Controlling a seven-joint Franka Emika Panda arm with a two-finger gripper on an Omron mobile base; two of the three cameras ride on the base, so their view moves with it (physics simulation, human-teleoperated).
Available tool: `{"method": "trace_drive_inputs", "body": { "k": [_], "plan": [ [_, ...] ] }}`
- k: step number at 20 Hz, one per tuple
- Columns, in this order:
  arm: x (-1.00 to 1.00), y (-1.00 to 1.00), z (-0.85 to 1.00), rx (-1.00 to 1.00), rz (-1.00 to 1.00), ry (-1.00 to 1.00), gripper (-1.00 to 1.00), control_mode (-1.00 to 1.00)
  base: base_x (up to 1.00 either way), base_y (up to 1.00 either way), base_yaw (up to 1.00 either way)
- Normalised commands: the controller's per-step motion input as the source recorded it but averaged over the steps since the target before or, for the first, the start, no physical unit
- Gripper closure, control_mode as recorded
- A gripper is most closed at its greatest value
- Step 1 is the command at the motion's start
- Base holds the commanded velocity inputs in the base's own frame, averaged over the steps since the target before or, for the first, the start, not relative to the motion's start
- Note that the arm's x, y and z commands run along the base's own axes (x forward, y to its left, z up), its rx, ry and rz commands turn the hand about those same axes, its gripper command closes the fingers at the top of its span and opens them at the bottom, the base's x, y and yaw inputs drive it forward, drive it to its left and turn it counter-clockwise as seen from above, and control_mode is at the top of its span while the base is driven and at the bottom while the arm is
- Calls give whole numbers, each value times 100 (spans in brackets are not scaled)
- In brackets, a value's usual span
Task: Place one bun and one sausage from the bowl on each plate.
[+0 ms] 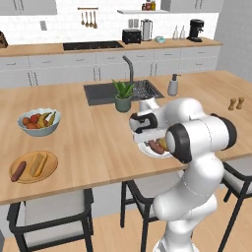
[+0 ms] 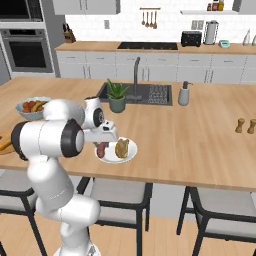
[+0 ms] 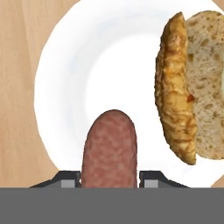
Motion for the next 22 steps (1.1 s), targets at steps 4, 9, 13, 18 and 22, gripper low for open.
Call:
{"method": "trace_drive_inputs", "body": {
  "k": [4, 9, 13, 18, 22],
  "plan": [
    [19, -1, -10, 0, 0, -4, 100, -100, 0, 0, 0],
    [24, -1, -9, 0, 0, -7, 100, -100, 0, 0, 0],
    [3, 0, -19, 0, 0, -2, -100, -100, 0, 0, 0],
    [-9, 5, 14, 0, 0, -1, -100, -100, 0, 0, 0],
    [-16, 2, 81, 0, 0, -10, -100, -100, 0, 0, 0]
  ]
}}
